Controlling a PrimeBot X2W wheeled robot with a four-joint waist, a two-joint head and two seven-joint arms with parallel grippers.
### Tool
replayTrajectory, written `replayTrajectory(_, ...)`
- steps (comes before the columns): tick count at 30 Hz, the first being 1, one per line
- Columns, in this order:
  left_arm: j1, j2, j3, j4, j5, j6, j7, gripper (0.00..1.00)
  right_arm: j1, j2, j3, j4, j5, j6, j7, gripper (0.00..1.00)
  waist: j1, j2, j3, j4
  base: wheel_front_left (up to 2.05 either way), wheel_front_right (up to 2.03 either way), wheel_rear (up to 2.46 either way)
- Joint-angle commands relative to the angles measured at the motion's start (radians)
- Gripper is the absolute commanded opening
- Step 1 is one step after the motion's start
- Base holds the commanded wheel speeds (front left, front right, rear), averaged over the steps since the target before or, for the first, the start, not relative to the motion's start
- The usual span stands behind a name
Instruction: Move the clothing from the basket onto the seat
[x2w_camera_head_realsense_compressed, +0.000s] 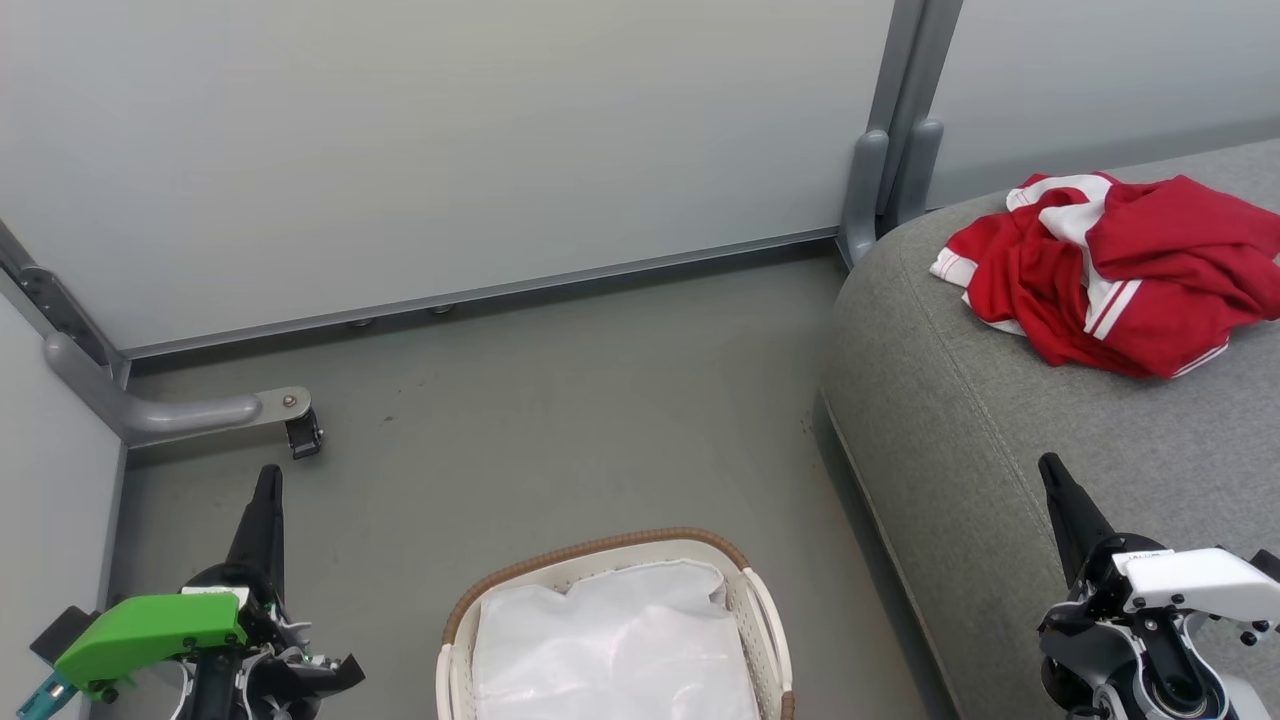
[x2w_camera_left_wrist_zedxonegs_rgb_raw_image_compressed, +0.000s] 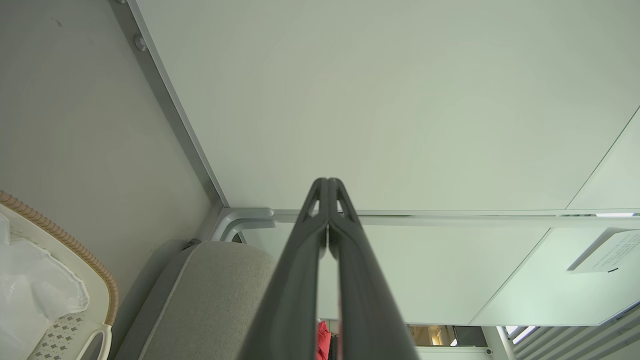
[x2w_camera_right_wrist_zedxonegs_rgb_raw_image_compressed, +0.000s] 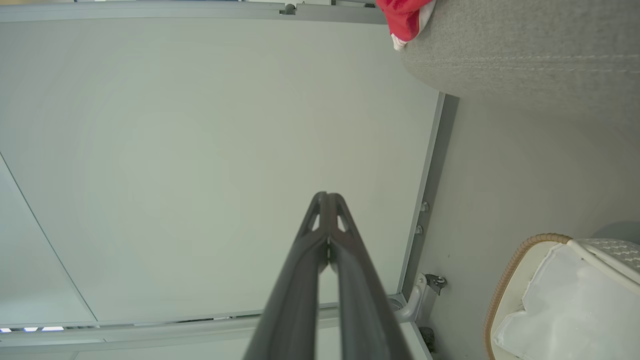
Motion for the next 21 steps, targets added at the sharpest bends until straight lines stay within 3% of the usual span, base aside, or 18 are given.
replayTrajectory(1, -0.011, 0.004, 0.003, -0.002, -0.003, -0.004, 0.003, 0.0, -0.008, -0.002, -0.003, -0.003, 0.001, 0.0, 0.003, 0.0, 0.0, 0.0, 0.0, 0.0, 0.0, 0.0, 0.0)
replayTrajectory(21, -0.011, 0.004, 0.003, -0.002, -0.003, -0.004, 0.003, 0.0, -0.008, -0.001, -0.005, -0.003, -0.003, 0.0, 0.005, 0.0, 0.0, 0.0, 0.0, 0.0, 0.0, 0.0, 0.0)
